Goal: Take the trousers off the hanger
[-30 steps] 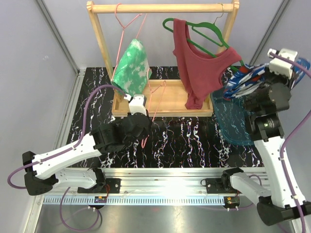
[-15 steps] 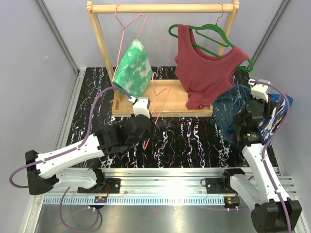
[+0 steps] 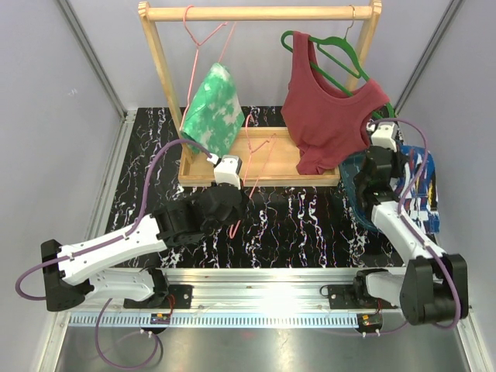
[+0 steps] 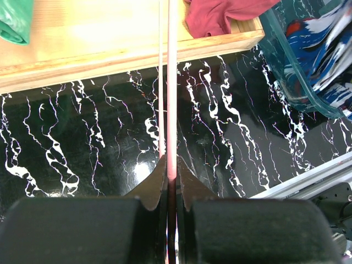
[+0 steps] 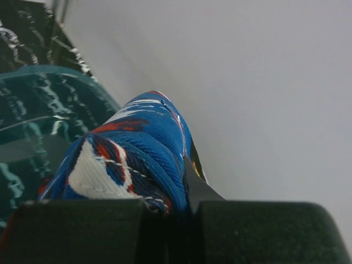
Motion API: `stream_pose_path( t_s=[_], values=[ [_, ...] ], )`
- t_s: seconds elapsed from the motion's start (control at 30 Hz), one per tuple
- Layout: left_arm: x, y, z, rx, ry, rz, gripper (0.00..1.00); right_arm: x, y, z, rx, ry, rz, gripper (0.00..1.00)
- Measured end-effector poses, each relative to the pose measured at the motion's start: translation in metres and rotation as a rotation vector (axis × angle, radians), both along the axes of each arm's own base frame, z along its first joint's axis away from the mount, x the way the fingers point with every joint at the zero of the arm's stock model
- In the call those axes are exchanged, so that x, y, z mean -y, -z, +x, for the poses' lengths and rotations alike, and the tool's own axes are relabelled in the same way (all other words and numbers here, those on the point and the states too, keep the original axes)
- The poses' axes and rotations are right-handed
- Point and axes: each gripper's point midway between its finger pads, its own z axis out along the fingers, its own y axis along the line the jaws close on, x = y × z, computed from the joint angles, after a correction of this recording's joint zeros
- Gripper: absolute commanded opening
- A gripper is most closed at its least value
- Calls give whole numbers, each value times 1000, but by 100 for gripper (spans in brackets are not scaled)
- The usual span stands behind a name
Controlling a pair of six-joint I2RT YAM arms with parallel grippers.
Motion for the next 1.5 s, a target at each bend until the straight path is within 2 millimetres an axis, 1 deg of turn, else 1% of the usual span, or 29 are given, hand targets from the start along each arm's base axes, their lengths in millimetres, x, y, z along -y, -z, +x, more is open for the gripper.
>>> stream_pose_path(
  t_s=[0.13, 0.23, 0.27, 0.33, 0.57, 0.7, 0.77, 0.8, 0.83, 0.93, 0.97, 1.03, 1.07, 1.1, 1.13, 1.17, 1.23, 1.3, 1.4, 1.47, 1.5],
  values=[
    [0, 0, 0, 1, 1, 2, 0, -13, 33, 26, -50, -30, 40, 4],
    [0, 0, 0, 2, 1, 3, 0, -20, 58, 43, -68, -41, 89, 9],
    [-1, 0, 0, 4, 0, 5, 0, -23, 63, 47, -67, -44, 106, 13],
    [-1, 0, 1, 7, -2, 9, 0, -28, 73, 54, -57, -54, 147, 16],
    [-7, -4, 0, 16, -3, 14, 0, -48, 98, 73, -24, -113, 292, 17],
    [-11, -10, -1, 22, -8, 8, 0, -61, 121, 85, -40, -136, 391, 17],
    [-12, -13, -1, 24, -10, 6, 0, -68, 135, 90, -52, -149, 437, 25],
    [-13, -14, -1, 26, -9, 8, 0, -70, 142, 91, -60, -152, 455, 31],
    [-14, -15, -2, 28, -8, 8, 0, -73, 147, 92, -64, -154, 473, 40],
    [-14, -21, -1, 36, -3, 10, 0, -76, 157, 92, -71, -153, 507, 51],
    [-14, -23, -1, 39, -1, 9, 0, -77, 157, 91, -70, -148, 514, 59],
    [-15, -29, -1, 48, 3, 13, 0, -77, 156, 88, -70, -139, 528, 66],
    [-15, -32, -1, 51, 2, 16, 0, -77, 154, 85, -71, -137, 537, 75],
    [-15, -35, 0, 54, 1, 21, 0, -78, 149, 83, -64, -140, 547, 79],
    [-15, -38, 1, 59, 0, 23, 0, -79, 141, 79, -53, -144, 559, 81],
    [-14, -42, 2, 63, -3, 26, 0, -79, 133, 76, -38, -149, 567, 84],
    [-12, -50, 5, 72, -7, 31, 0, -80, 104, 70, 28, -170, 594, 86],
    [-10, -58, 8, 82, -12, 33, 0, -83, 77, 64, 94, -201, 623, 99],
    [-11, -71, 11, 97, -26, 35, 0, -85, 40, 49, 179, -248, 662, 99],
    [-11, -82, 14, 106, -39, 37, 0, -88, 24, 39, 200, -283, 691, 99],
    [-10, -88, 15, 112, -45, 38, 0, -91, 20, 34, 203, -299, 706, 99]
  ],
)
